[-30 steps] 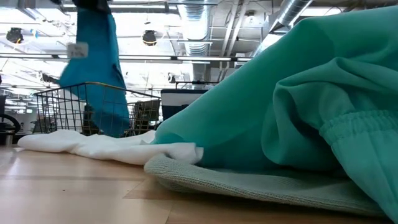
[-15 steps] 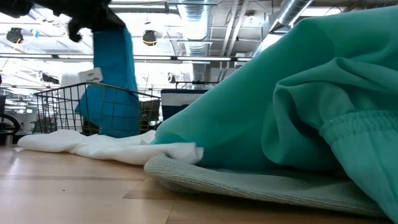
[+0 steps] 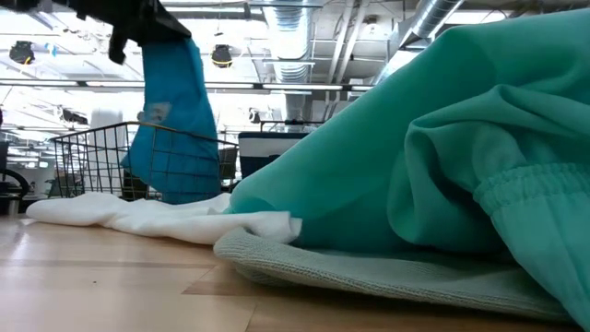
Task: Pick & Place Cloths
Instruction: Put the left blue shorts into the gold wire basket
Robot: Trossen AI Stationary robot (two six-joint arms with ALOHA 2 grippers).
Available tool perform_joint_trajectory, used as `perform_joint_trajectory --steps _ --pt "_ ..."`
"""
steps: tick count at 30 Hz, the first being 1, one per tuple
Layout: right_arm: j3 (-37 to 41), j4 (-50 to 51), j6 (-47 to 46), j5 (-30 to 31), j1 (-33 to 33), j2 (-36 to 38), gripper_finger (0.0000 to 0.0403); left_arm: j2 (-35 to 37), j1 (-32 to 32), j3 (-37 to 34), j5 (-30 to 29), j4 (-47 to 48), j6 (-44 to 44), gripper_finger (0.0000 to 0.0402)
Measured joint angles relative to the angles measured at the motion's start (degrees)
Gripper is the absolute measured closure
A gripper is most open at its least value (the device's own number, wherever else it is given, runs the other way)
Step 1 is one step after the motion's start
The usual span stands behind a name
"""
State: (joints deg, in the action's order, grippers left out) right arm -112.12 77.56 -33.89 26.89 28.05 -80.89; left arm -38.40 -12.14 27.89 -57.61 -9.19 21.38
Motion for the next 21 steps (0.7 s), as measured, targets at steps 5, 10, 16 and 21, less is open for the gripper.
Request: perform_joint_trajectory --steps 5,10,16,21 --pt "0.0 0.02 -0.02 0.0 0.0 -0.01 0.0076 1.31 6.58 7.89 6.66 23.47 7.53 0.0401" --pt "0.0 0.01 -0.04 0.08 0.0 -0.01 0.0076 -3.4 16.78 13.78 28.46 45.54 16.1 0.0401" --pt "0.0 -0.04 -0.17 1.21 0.0 -0.01 0.0076 -11.3 23.71 17.18 38.27 54.29 15.7 0.0401" --pt "0.0 -0.02 -1.35 1.53 0.0 -0.01 0.0076 -16.98 26.96 17.8 38.98 54.26 14.85 0.0401"
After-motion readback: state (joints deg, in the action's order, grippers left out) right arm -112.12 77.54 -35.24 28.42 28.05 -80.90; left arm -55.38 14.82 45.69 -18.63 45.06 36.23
